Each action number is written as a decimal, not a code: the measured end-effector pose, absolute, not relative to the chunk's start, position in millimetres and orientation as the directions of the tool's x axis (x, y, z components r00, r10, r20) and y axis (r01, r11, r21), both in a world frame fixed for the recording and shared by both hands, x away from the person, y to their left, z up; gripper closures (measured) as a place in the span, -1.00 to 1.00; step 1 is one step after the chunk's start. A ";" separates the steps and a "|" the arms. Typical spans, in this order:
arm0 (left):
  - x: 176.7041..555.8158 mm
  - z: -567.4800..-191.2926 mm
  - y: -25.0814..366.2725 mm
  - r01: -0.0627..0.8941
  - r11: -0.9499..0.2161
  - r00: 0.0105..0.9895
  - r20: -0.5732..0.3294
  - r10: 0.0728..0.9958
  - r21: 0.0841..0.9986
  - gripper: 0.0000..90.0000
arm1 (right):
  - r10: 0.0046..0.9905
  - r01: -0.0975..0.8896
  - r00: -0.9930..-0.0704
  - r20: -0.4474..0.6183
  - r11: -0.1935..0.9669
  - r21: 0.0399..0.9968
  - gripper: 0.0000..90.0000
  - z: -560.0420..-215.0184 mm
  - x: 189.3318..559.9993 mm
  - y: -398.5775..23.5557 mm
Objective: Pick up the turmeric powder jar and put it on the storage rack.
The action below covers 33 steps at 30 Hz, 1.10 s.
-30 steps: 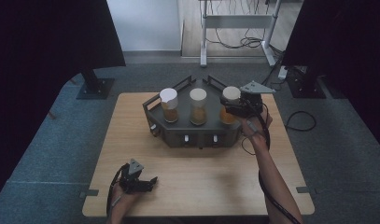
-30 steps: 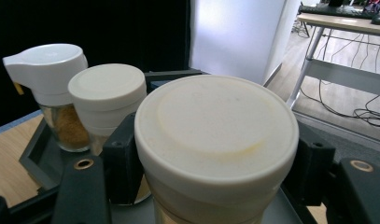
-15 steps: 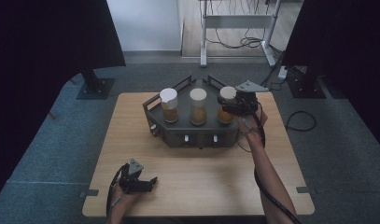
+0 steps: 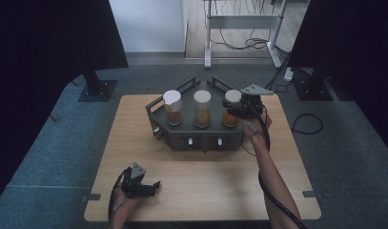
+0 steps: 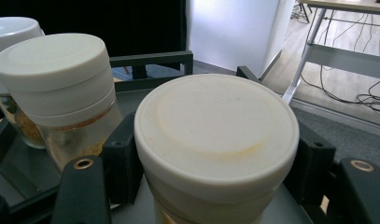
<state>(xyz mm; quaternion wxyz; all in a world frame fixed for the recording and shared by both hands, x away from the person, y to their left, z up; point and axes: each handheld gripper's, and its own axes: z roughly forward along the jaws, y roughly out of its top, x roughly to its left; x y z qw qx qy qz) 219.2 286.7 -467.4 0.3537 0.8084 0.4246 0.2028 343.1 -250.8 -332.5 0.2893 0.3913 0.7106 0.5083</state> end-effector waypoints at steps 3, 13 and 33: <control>219.2 -467.4 286.6 0.543 -0.390 0.557 0.028 0.830 0.744 -0.81 | 0.849 0.263 -0.529 -0.006 0.170 0.950 -0.27 -333.7 343.4 -253.7; 219.2 -467.3 286.7 0.543 -0.390 0.558 0.028 0.830 0.744 -0.81 | 0.838 0.246 -0.544 -0.033 0.197 0.949 -0.51 -336.1 344.6 -254.5; 219.6 -467.3 287.4 0.541 -0.394 0.563 0.028 0.826 0.743 -0.82 | 0.845 0.225 -0.533 -0.045 0.193 0.955 -0.93 -335.4 341.7 -255.0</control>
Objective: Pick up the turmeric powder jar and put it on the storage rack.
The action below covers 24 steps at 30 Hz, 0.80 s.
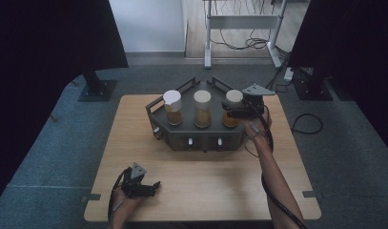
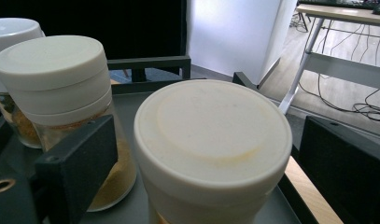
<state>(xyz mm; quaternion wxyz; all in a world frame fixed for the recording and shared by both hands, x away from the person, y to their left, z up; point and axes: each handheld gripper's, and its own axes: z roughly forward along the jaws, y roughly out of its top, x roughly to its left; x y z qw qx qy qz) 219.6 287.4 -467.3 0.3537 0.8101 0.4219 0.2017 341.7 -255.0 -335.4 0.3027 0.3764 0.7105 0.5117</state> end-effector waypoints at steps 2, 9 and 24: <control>219.6 -467.3 287.5 0.541 -0.394 0.563 0.028 0.826 0.743 -0.82 | 0.841 0.232 -0.539 -0.041 0.195 0.953 -0.97 -334.6 342.8 -255.4; 219.7 -467.3 287.5 0.541 -0.394 0.564 0.028 0.826 0.743 -0.82 | 0.842 0.235 -0.537 -0.050 0.206 0.950 -1.00 -334.3 342.7 -254.4; 219.7 -467.3 287.5 0.541 -0.394 0.563 0.028 0.826 0.743 -0.82 | 0.837 0.219 -0.545 -0.041 0.189 0.957 -1.00 -332.6 335.8 -259.8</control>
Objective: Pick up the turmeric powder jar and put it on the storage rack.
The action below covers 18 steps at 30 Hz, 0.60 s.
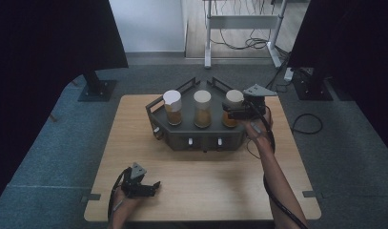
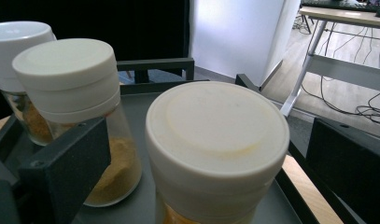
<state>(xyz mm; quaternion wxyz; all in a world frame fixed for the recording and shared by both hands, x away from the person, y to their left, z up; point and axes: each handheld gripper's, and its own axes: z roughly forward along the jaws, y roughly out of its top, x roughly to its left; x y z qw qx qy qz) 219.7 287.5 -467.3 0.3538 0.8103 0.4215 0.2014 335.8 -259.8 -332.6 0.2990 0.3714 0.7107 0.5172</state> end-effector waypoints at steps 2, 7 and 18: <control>219.6 -467.5 287.5 0.541 -0.393 0.563 0.027 0.826 0.744 -0.82 | 0.835 0.213 -0.548 -0.045 0.191 0.958 -1.00 -331.7 334.0 -260.8; 219.5 -467.5 287.4 0.540 -0.393 0.563 0.027 0.826 0.744 -0.82 | 0.834 0.210 -0.550 -0.049 0.195 0.958 -1.00 -330.1 330.2 -262.0; 219.6 -467.5 287.5 0.541 -0.393 0.563 0.027 0.826 0.744 -0.82 | 0.830 0.200 -0.556 -0.049 0.190 0.961 -1.00 -330.6 319.4 -268.7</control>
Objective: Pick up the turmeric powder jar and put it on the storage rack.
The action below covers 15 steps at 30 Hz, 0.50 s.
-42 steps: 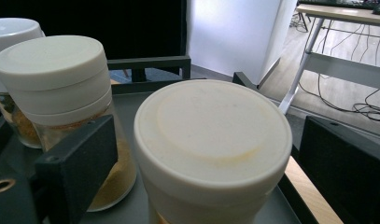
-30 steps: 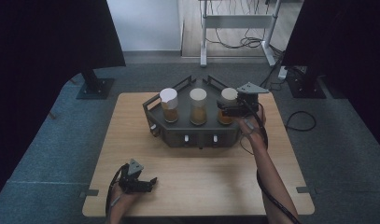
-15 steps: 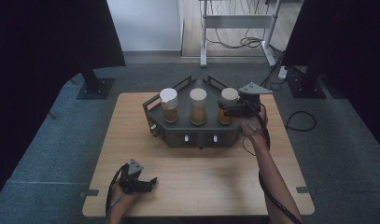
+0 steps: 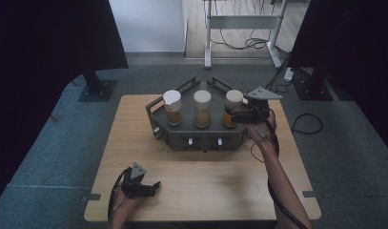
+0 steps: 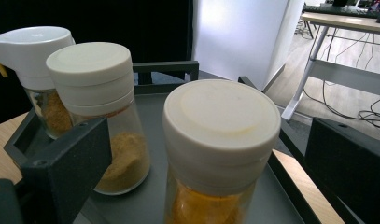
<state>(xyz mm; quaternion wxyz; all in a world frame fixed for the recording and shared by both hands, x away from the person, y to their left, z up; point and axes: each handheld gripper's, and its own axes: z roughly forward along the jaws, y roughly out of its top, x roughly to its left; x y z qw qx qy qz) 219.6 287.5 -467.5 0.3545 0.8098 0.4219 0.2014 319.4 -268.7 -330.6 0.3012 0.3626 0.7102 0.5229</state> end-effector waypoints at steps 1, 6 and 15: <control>219.6 -467.5 287.4 0.541 -0.393 0.563 0.027 0.826 0.744 -0.82 | 0.831 0.199 -0.554 -0.049 0.189 0.961 -1.00 -330.5 317.8 -269.2; 219.6 -467.5 287.4 0.541 -0.393 0.563 0.027 0.826 0.744 -0.82 | 0.831 0.196 -0.554 -0.050 0.188 0.962 -0.99 -330.8 310.6 -273.8; 219.7 -467.5 287.4 0.541 -0.393 0.563 0.027 0.826 0.744 -0.82 | 0.833 0.191 -0.551 -0.050 0.184 0.964 -0.99 -332.9 297.8 -283.2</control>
